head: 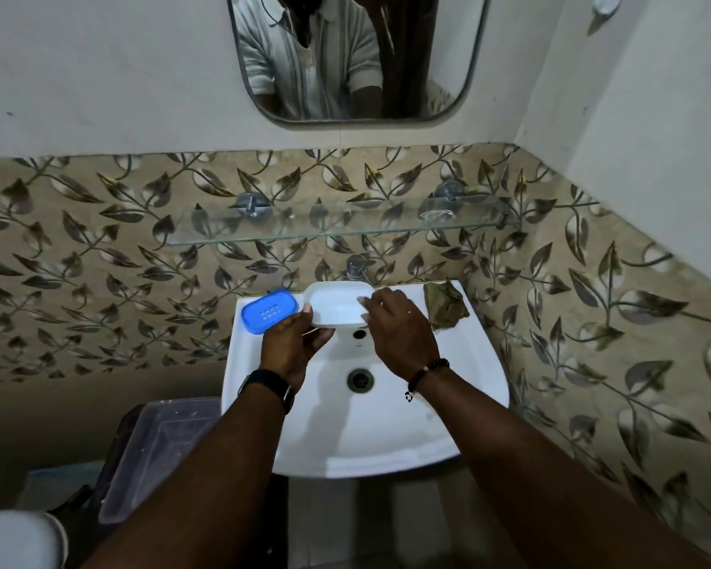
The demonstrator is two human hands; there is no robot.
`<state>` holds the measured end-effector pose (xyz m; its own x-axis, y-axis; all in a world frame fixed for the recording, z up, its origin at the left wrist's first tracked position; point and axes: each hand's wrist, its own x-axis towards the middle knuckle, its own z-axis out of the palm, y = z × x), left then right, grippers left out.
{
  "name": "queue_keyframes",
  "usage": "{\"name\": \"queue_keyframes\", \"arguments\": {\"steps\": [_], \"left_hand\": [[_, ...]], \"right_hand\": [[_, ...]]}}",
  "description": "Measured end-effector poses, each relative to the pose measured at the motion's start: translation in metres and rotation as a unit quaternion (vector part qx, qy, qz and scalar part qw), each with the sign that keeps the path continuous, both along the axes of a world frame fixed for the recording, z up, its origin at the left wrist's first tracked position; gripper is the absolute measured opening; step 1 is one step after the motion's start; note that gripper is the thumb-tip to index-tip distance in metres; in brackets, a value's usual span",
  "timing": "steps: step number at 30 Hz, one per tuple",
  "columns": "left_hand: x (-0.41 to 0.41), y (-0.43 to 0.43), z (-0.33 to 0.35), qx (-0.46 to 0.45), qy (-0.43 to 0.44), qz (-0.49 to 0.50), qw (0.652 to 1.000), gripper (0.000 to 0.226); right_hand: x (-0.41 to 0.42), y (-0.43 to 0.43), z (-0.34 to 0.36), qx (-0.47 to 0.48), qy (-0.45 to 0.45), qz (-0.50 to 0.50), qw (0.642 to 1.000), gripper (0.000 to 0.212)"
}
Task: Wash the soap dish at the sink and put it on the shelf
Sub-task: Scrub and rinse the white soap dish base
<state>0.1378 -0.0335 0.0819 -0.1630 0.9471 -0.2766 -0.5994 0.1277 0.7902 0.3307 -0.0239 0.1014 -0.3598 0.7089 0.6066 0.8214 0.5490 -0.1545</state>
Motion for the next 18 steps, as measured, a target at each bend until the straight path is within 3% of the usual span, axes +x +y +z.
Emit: {"name": "queue_keyframes", "arguments": {"steps": [3,6,10,18], "left_hand": [[0.0,0.002,-0.007,-0.007,-0.012,0.016,1.0,0.028],[0.005,0.002,-0.014,-0.01,-0.021,0.022,0.999,0.016],[0.015,0.002,-0.027,-0.022,-0.015,0.024,0.999,0.027],[0.031,-0.004,-0.051,-0.023,-0.011,0.024,0.999,0.028]], "right_hand": [[0.019,0.021,0.0,0.004,0.052,-0.061,0.997,0.025],[0.046,0.046,-0.003,-0.027,0.042,-0.131,0.99,0.022],[0.081,0.079,-0.017,-0.105,0.001,-0.216,0.971,0.019],[0.116,0.131,-0.063,-0.306,-0.109,-0.245,0.913,0.047]]}}
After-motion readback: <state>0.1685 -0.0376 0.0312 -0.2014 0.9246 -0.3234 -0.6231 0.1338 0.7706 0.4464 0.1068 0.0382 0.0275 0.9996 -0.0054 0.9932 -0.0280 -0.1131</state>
